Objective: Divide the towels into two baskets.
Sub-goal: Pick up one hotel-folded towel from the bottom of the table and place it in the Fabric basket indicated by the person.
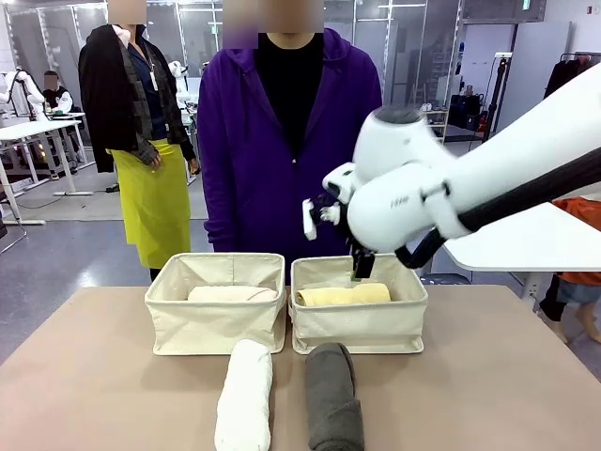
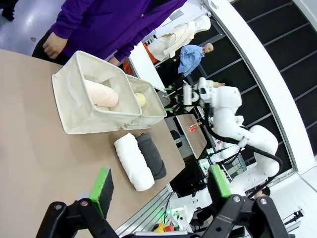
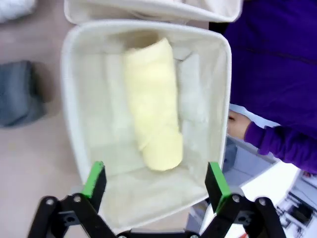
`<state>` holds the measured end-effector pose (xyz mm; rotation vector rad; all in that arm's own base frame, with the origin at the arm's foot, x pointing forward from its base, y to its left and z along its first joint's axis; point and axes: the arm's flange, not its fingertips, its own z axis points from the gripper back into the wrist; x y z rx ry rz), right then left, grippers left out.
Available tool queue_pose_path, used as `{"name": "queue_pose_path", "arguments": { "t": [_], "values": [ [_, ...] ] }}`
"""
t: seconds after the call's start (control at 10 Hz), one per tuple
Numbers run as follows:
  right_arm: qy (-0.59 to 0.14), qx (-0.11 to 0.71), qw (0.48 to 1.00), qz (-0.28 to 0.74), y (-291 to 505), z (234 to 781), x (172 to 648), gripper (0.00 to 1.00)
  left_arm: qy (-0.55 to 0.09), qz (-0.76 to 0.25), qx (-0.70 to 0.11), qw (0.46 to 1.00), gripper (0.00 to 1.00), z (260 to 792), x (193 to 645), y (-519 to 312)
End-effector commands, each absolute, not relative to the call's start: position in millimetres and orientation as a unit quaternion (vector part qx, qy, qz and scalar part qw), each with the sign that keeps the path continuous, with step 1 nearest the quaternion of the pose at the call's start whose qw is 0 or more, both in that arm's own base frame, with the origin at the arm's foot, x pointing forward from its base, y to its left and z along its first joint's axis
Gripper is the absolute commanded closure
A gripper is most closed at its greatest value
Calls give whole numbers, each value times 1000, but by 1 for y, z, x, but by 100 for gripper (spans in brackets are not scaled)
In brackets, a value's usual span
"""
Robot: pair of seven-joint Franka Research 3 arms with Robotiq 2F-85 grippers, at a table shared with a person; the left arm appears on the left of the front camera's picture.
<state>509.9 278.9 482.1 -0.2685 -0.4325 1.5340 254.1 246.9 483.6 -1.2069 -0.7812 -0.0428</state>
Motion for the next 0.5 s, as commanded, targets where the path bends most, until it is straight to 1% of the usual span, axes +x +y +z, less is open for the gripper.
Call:
{"name": "queue_pose_path", "arguments": {
  "t": [0.0, 0.1, 0.2, 0.3, 0.4],
  "values": [
    [-209, -18, 752, 625, 219, 518, 474, 0, -362, -24, -555, 749, 3, 488, 251, 248],
    [-206, 50, 791, 574, 188, 523, 460, 0, -362, -24, -555, 749, 3, 488, 251, 248],
    [-227, 152, 813, 514, 149, 523, 443, 0, -362, -24, -555, 749, 3, 488, 251, 248],
    [-235, 226, 818, 475, 115, 519, 430, 0, -362, -24, -555, 749, 3, 488, 251, 248],
    [-245, 279, 819, 437, 84, 516, 417, 0, -362, -24, -555, 749, 3, 488, 251, 248]
  ]
}}
